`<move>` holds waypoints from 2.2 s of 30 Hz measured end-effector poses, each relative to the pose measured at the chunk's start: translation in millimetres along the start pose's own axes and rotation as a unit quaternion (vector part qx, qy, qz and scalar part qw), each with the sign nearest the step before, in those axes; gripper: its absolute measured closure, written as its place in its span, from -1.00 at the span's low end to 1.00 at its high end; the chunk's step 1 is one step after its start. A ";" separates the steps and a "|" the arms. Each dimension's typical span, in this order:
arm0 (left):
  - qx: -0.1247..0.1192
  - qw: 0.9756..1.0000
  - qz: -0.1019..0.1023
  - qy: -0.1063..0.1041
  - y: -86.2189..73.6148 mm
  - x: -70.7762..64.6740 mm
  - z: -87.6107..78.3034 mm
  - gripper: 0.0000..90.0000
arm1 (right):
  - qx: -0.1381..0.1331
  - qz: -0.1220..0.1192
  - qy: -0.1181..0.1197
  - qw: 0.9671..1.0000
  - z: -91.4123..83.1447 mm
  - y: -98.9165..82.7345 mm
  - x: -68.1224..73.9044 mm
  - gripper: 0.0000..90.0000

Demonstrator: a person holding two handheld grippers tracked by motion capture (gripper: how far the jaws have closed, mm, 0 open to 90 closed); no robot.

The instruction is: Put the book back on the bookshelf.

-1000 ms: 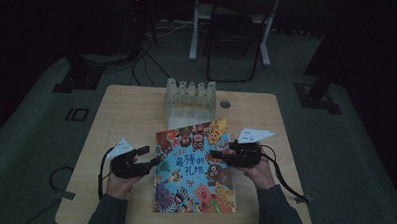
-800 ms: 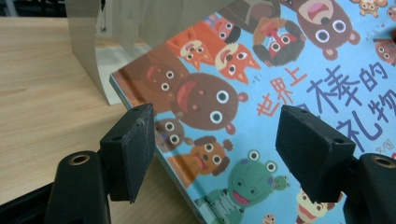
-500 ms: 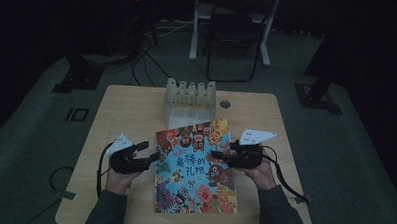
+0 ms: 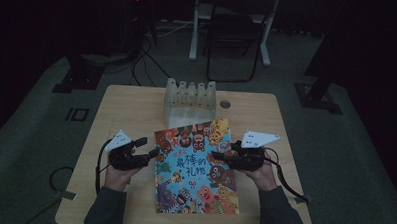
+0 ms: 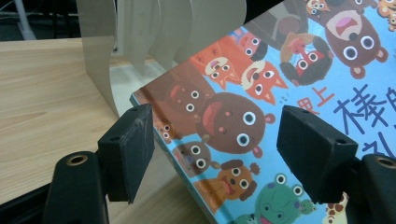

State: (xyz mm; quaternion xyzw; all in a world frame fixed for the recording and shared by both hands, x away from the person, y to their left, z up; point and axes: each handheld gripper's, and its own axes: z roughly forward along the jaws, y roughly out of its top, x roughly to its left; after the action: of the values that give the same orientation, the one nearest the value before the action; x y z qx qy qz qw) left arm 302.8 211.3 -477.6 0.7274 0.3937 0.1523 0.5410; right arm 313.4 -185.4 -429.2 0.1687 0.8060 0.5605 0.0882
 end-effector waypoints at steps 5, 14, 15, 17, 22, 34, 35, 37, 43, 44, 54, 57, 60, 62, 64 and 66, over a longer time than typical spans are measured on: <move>0.002 1.000 -0.002 0.000 0.4 3.3 2.8 -0.38 | -0.004 -0.006 0.000 1.000 -1.1 -0.6 1.0 0.42; 0.016 1.000 -0.015 -0.013 4.9 8.9 12.6 -0.48 | -0.014 -0.015 0.001 1.000 -4.5 -2.7 2.1 0.42; 0.016 1.000 -0.015 -0.013 4.9 8.9 12.6 -0.48 | -0.014 -0.015 0.001 1.000 -4.5 -2.7 2.1 0.42; 0.014 1.000 -0.021 -0.015 5.1 10.5 14.1 -0.52 | -0.016 -0.018 0.001 1.000 -5.5 -3.3 2.4 0.42; 0.022 0.999 -0.029 -0.015 4.8 16.8 19.7 -0.57 | -0.019 -0.020 0.002 1.000 -7.4 -3.6 3.2 0.42; 0.025 0.998 -0.034 -0.039 15.6 19.0 34.3 -0.66 | -0.028 -0.032 0.004 0.999 -10.1 -3.9 5.1 0.43; 0.025 0.998 -0.034 -0.039 15.6 19.0 34.3 -0.64 | -0.028 -0.032 0.004 0.999 -10.1 -3.9 5.1 0.43; 0.024 0.998 -0.039 -0.047 14.6 20.2 37.4 -0.64 | -0.029 -0.033 0.004 0.999 -10.6 -4.1 5.1 0.44; 0.025 0.996 -0.056 -0.062 14.9 22.3 43.7 -0.64 | -0.032 -0.029 0.002 0.999 -11.5 -4.5 3.4 0.44; 0.027 0.996 -0.056 -0.063 16.1 21.8 43.1 -0.62 | -0.031 -0.026 0.002 0.999 -12.3 -4.6 2.7 0.44; 0.021 0.998 -0.043 -0.052 20.7 13.2 36.1 -0.60 | -0.034 -0.019 0.009 0.999 -16.8 -6.7 1.4 0.46; 0.015 0.998 -0.037 -0.053 23.4 11.0 32.1 -0.60 | -0.034 -0.020 0.011 0.999 -17.9 -6.6 1.7 0.47; 0.008 0.998 -0.029 -0.047 26.8 9.5 28.5 -0.57 | -0.039 -0.023 0.010 0.999 -18.9 -5.4 1.1 0.48; 0.005 0.998 -0.029 -0.046 27.3 9.8 26.6 -0.52 | -0.039 -0.024 0.010 0.999 -19.2 -4.8 0.9 0.48; 0.000 0.999 -0.027 -0.045 27.8 8.6 24.8 -0.49 | -0.037 -0.023 0.010 0.999 -19.9 -4.7 0.5 0.48; -0.005 0.999 -0.023 -0.046 29.0 7.1 22.3 -0.47 | -0.034 -0.024 0.010 0.999 -20.7 -4.9 -0.4 0.46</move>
State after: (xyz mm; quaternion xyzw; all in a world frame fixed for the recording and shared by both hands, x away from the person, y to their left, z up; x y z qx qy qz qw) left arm 333.6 198.6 -461.0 0.7216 0.3846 0.1083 0.5654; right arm 306.1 -205.2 -426.4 0.1410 0.7911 0.5869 0.0994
